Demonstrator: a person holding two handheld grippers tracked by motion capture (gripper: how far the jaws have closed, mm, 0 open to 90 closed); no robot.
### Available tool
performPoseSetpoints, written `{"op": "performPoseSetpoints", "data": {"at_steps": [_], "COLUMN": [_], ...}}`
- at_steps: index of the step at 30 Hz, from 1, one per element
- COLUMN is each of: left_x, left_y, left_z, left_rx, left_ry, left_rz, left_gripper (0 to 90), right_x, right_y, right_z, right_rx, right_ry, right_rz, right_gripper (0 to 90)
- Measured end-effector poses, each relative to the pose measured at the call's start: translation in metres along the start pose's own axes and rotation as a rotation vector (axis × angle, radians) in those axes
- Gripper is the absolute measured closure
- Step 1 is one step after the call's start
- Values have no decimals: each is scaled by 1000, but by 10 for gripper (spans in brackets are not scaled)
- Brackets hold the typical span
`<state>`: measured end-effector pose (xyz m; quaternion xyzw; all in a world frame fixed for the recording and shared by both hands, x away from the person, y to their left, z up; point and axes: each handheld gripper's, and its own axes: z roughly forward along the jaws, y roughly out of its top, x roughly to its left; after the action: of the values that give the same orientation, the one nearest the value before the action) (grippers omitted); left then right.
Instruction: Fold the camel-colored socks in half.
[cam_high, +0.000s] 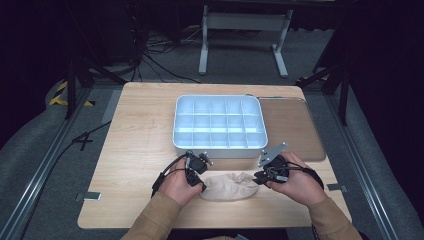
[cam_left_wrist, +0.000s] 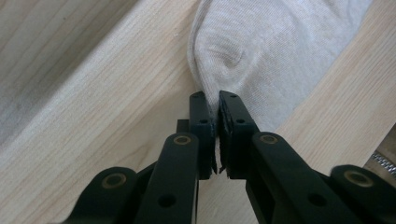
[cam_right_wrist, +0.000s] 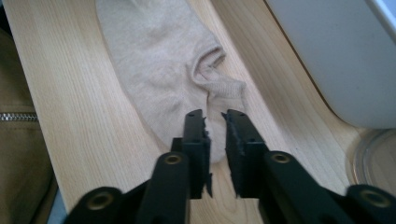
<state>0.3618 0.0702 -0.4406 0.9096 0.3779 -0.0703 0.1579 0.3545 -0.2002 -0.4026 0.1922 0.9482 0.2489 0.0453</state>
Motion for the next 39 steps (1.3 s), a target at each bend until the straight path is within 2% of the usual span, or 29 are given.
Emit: {"op": "performPoseSetpoints", "data": {"at_steps": [3,6,11,14,17,18,19,24,28,30,33,37,39], "left_x": [0,0,-1,-1,-1,-1,-2,-2,-1,-2,-1,-2,-3], "left_y": [0,-1,-2,-2,-2,-2,-2,-2,-2,-2,-3,-3,-3], "left_z": [-4,-8,-12,-14,-16,-16,-16,-16,-15,-16,-18,-21,-22], "left_rx": [-5,-15,-7,-17,-15,-15,-12,-7,-4,-5,-13,-26,-18], "left_ry": [-4,-5,-1,-16,-6,-6,-8,-17,-18,-21,-26,-33,-37], "left_rz": [-5,-8,-6,-4,-5,-5,-8,-12,-10,-12,-7,-5,-6], "left_gripper": [854,854,855,855,855,855,855,855,855,855,855,855,855], "right_x": [3,5,20,30,35,35,37,40,40,38,37,38,38], "right_y": [3,5,15,21,25,25,26,25,25,22,22,22,22], "right_z": [1,3,22,36,46,46,54,62,66,72,73,73,73], "right_rx": [-29,-50,-94,-113,-140,-140,-137,-117,-93,-56,-55,-54,-56], "right_ry": [13,28,64,73,69,69,68,85,77,74,84,75,74], "right_rz": [5,-2,-32,-53,-54,-54,-61,-69,-73,-74,-72,-77,-77], "right_gripper": [890,897,900,900,900,900,900,900,900,900,900,900,900]}}
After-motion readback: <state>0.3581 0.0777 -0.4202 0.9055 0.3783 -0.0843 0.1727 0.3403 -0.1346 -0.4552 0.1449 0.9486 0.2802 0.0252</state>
